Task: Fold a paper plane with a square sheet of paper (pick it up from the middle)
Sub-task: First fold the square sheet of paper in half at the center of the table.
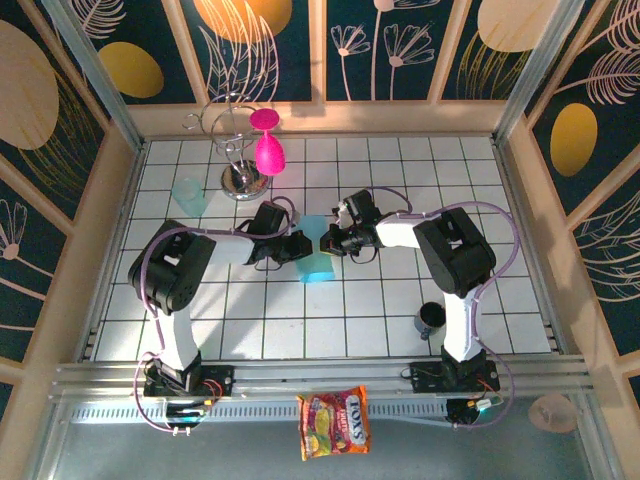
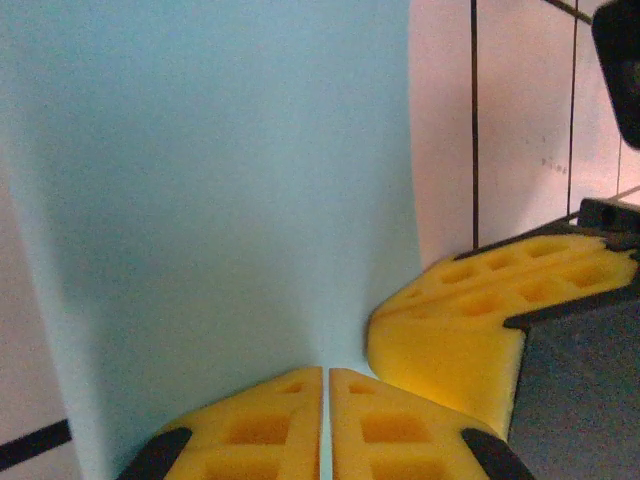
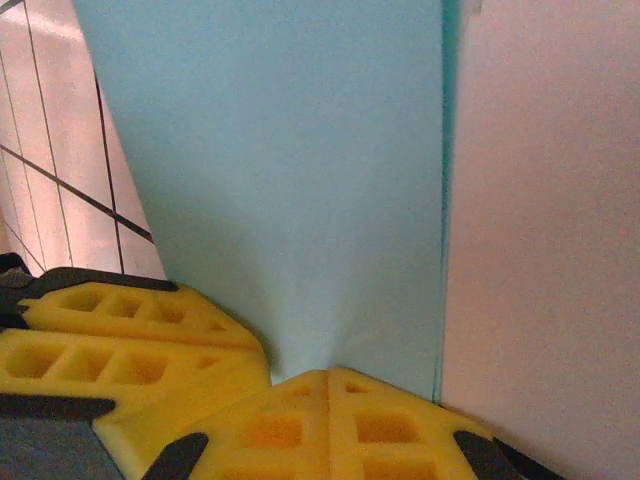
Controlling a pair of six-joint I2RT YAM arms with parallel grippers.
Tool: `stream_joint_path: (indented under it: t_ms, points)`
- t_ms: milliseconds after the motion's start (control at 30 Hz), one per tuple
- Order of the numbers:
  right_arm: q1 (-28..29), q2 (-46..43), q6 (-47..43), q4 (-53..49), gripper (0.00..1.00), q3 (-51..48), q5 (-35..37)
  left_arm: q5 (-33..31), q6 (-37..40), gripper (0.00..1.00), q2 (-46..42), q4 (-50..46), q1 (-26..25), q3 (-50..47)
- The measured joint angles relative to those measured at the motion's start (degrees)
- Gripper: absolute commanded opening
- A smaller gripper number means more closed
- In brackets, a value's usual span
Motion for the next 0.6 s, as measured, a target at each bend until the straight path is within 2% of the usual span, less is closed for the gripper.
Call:
stream_joint_path:
  t_ms: [300, 500, 600]
  points:
    - [-0.3, 0.0, 0.0, 0.4, 0.00, -0.2, 0.0, -1.2, 1.4, 0.12, -1.7, -0.3, 5.0, -2.0]
    - [-0.3, 0.0, 0.0, 0.7, 0.00, -0.3, -0.1, -7.9, 4.2, 0.13, -6.0, -6.2, 8.9, -2.6]
    - [-0.3, 0.0, 0.0, 0.7, 0.00, -0.3, -0.2, -9.6, 4.5, 0.14, -9.3, -7.4, 8.1, -2.5]
